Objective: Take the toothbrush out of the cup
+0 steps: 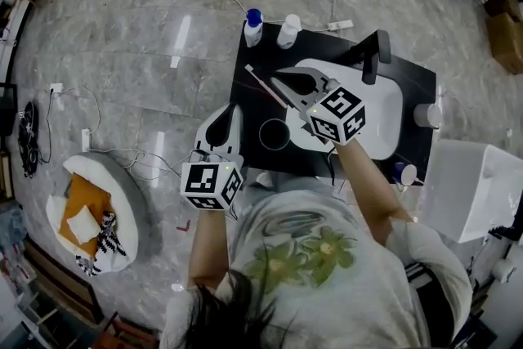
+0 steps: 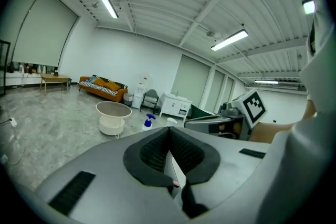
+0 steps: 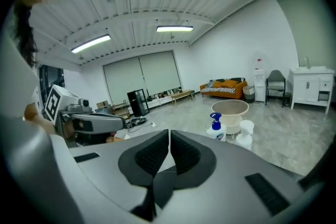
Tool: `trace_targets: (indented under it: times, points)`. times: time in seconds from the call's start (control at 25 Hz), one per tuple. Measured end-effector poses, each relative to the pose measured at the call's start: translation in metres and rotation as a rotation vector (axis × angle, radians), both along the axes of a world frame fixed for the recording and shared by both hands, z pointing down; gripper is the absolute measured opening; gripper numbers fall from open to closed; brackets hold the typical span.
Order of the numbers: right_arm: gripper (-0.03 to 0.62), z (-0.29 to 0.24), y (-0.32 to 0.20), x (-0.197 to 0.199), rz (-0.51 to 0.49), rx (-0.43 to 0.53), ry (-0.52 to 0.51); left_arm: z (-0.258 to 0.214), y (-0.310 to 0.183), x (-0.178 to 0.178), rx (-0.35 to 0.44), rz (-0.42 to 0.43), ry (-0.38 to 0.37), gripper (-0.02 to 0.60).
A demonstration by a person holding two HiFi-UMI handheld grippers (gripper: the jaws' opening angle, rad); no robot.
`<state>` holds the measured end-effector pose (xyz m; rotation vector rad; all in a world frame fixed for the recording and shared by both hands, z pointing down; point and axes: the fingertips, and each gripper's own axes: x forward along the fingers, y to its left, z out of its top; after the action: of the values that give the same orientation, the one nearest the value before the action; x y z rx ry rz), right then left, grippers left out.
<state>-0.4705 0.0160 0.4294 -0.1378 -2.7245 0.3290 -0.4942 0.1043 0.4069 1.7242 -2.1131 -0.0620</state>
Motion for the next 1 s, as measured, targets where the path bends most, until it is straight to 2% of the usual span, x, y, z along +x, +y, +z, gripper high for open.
trace_targets:
  times: [0.16, 0.28, 0.4, 0.48, 0.6, 0.76, 1.0]
  points:
    - [0.046, -0.018, 0.029, 0.032, 0.021, 0.023, -0.057, -0.011, 0.007, 0.018, 0.019, 0.029, 0.01, 0.018]
    - [0.046, -0.013, 0.048, 0.05, 0.03, 0.025, -0.061, -0.009, 0.012, 0.034, 0.01, 0.057, 0.023, 0.018]
    - [0.046, -0.003, 0.061, 0.06, 0.043, 0.006, -0.054, -0.005, 0.02, 0.046, -0.014, 0.087, -0.043, 0.017]
    - [0.046, -0.001, 0.067, 0.064, 0.049, -0.006, -0.059, -0.01, 0.023, 0.052, 0.002, 0.106, -0.074, 0.017]
    - [0.046, -0.005, 0.074, 0.071, 0.061, -0.005, -0.068, -0.021, 0.027, 0.059, 0.044, 0.118, -0.042, 0.017]
    - [0.046, -0.014, 0.086, 0.09, 0.091, 0.0, -0.086, -0.026, 0.037, 0.075, 0.029, 0.139, -0.082, 0.017]
    - [0.046, -0.016, 0.1, 0.132, 0.167, 0.0, -0.097, -0.03, 0.051, 0.115, 0.059, 0.199, -0.061, 0.017]
